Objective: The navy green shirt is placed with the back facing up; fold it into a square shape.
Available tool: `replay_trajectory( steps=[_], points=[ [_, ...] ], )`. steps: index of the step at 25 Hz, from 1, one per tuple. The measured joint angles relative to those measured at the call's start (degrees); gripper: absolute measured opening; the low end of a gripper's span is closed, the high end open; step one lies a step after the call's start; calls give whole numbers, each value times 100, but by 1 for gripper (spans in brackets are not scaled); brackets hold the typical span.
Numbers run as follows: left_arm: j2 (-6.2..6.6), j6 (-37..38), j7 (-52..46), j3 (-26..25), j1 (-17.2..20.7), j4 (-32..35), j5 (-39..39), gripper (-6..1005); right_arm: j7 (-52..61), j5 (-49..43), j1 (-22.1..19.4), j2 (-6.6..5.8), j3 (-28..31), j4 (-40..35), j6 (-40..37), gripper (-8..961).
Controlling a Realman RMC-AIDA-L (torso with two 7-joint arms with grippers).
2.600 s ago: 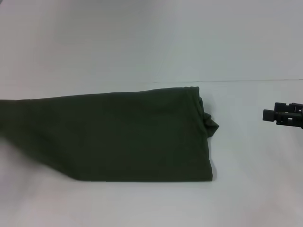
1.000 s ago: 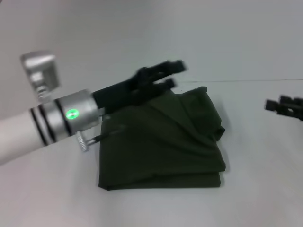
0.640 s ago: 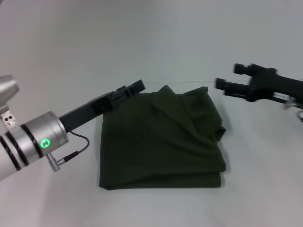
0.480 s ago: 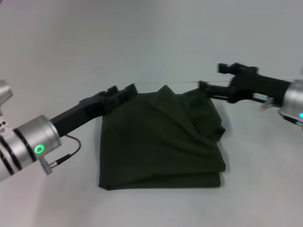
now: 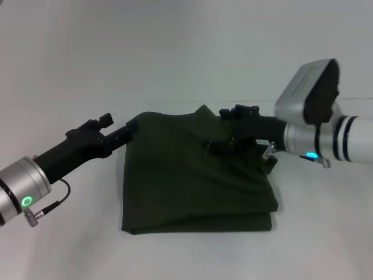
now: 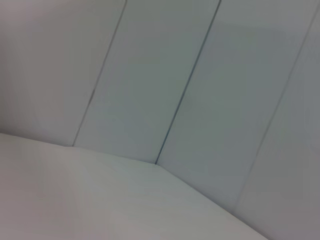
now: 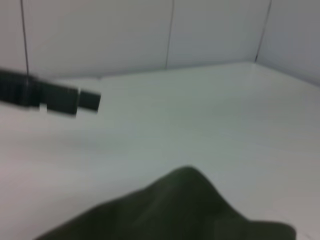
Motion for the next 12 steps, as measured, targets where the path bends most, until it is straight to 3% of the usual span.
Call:
replay_trajectory(
  steps=[12],
  points=[
    [-9,0,27,-85,46,-52,-18,848,-332,585,183,44,-1028,368,1104,895]
  ],
)
